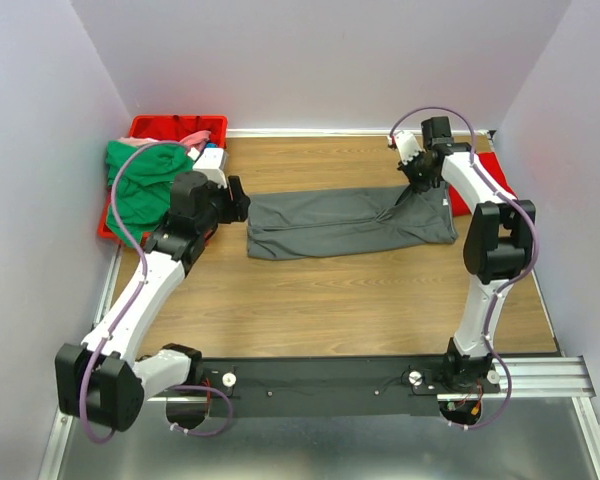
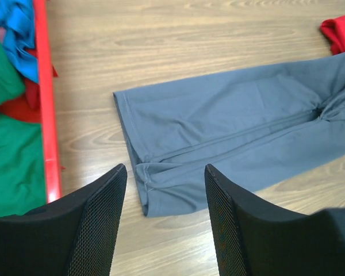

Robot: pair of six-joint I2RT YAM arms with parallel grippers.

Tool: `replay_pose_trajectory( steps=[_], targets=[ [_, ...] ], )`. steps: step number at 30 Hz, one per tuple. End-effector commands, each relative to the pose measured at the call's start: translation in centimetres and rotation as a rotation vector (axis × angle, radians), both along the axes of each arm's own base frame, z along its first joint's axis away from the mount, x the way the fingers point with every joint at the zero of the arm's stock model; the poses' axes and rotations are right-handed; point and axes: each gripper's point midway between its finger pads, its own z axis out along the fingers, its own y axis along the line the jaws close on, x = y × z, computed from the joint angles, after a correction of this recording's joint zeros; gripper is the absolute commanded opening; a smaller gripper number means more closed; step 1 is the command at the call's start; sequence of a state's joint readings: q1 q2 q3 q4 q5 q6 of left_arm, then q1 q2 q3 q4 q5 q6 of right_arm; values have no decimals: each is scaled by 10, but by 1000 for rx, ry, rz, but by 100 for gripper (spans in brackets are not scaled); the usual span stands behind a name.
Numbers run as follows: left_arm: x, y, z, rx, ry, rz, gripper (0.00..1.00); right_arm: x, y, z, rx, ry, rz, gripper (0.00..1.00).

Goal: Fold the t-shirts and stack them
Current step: Fold the tshirt

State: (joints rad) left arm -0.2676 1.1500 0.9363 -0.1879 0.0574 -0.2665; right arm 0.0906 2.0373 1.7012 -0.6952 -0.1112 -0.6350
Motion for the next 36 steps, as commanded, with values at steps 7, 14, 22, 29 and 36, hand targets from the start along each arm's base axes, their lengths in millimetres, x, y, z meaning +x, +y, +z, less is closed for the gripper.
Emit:
replay_pose_trajectory(
  steps=[7,14,22,29,36],
  targets=[
    [-30,3,-25,24,6,-62,64,23,-5,6,-11,-56,-109,4],
    [-39,6,-28,22,-9,-52,64,34,-4,4,4,-79,-175,20],
    [-40,11,-22,32,-39,-38,64,35,-19,54,-30,-192,-254,74],
    [-44,7,-12,12,-82,-64,65,-45,-39,67,119,-143,-284,66],
    [-48,-2,-9,-18,-99,-111,65,-117,-79,26,266,-16,-390,61]
  ],
)
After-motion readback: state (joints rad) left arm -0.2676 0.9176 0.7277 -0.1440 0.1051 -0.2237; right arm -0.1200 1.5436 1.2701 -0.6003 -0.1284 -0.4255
